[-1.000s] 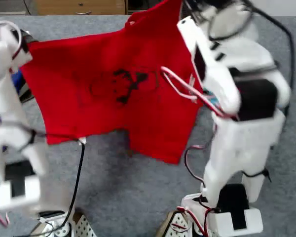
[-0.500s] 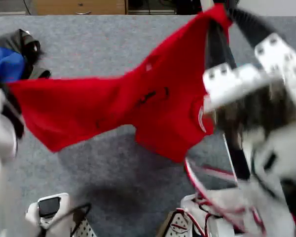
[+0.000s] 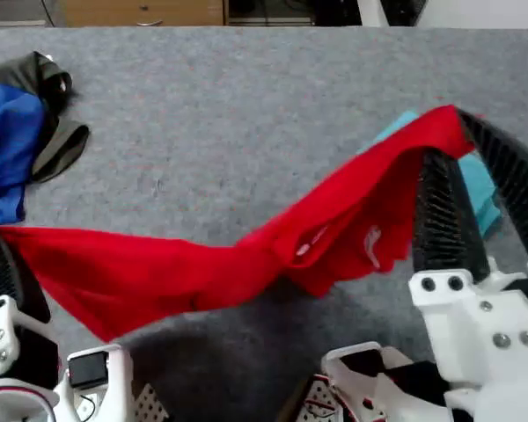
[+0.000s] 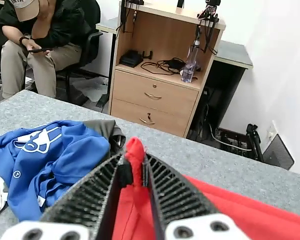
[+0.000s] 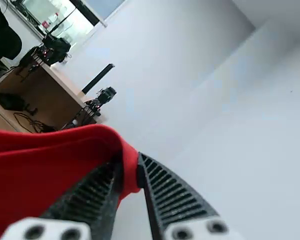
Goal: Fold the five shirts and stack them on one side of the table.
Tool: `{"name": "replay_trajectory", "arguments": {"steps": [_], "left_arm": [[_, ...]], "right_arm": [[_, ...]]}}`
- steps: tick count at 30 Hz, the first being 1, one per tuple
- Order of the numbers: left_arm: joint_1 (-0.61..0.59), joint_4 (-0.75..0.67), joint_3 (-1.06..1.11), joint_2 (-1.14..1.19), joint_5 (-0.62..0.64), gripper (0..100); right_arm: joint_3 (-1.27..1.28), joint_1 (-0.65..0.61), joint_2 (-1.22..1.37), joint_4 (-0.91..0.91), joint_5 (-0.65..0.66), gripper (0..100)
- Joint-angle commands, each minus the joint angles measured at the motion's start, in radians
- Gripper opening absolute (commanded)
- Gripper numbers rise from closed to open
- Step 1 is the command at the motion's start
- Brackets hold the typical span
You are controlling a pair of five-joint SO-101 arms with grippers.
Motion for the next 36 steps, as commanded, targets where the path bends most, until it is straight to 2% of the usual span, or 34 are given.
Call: {"name": "replay_trajectory", "arguments": {"steps": [1,6,13,33,36], "left_arm": [[-0.002,0.008,0.005,-0.001,-0.008,2],[-0.002,0.008,0.006,-0.001,-0.008,2],[-0.002,0.008,0.106,-0.008,-0.008,2],[-0.003,0.008,0.115,-0.031,-0.008,2],[-0.003,0.006,0.173,-0.058,-0.008,2]], "right_arm": [[0.122,-0.010,-0.025,-0.124,0.077,0.4],[0.200,-0.015,-0.039,-0.282,0.133,0.4],[0.208,-0.185,-0.035,-0.341,0.183,0.4],[0.249,-0.193,-0.105,-0.011,0.181,0.4],[0.252,-0.193,-0.107,0.017,0.181,0.4]]}}
